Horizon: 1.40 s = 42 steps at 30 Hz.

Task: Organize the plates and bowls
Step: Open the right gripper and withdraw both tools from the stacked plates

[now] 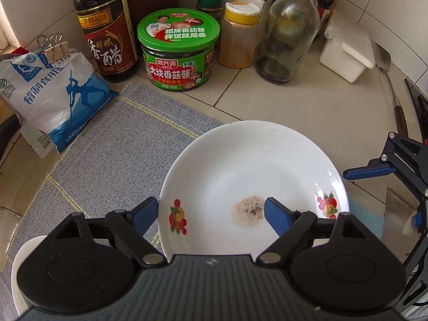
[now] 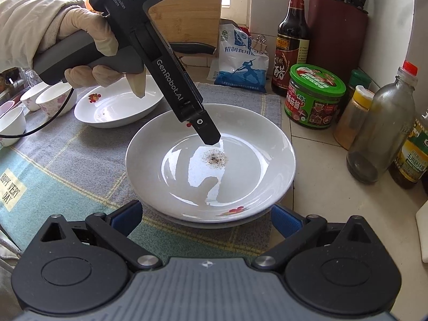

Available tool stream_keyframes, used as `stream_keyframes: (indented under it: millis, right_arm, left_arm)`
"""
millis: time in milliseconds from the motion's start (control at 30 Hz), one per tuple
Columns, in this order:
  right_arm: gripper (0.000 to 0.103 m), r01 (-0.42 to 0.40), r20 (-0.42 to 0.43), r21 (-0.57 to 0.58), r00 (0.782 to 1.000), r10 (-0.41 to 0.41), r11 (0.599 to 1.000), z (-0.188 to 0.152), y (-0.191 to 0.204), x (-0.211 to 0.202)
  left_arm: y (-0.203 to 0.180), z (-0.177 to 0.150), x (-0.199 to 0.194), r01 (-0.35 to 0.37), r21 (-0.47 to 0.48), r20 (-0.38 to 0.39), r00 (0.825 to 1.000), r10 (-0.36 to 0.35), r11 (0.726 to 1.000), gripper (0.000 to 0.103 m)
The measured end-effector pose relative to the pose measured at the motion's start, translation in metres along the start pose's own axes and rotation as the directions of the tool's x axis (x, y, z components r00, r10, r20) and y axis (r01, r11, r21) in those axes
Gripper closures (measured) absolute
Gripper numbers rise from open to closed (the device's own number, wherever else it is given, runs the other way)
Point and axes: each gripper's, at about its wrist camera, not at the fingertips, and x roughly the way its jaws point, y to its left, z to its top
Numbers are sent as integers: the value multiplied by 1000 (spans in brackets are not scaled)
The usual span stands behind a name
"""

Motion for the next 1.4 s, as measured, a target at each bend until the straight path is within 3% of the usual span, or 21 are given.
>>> stream_keyframes:
  millis: [300, 600, 933, 1400]
  right_arm:
    - [0, 31, 21, -8, 999, -31, 999, 2, 4, -4]
    - [0, 11, 64, -25, 998, -9, 1000, 8, 18, -11]
    - [0, -34, 102, -66, 994, 41, 997, 15, 42, -13]
    - [0, -3, 74, -57, 997, 7, 998, 40, 84, 0]
  left_arm:
    - [-6, -11, -26, -48, -12, 90, 995, 48, 999, 17]
    - [-13, -48, -72, -115, -97, 186, 974, 132, 989, 17]
    - [-18, -126, -108, -179, -302, 210, 946, 249, 936, 16]
    - [7, -206, -99, -255, -443, 194, 909, 369, 860, 16]
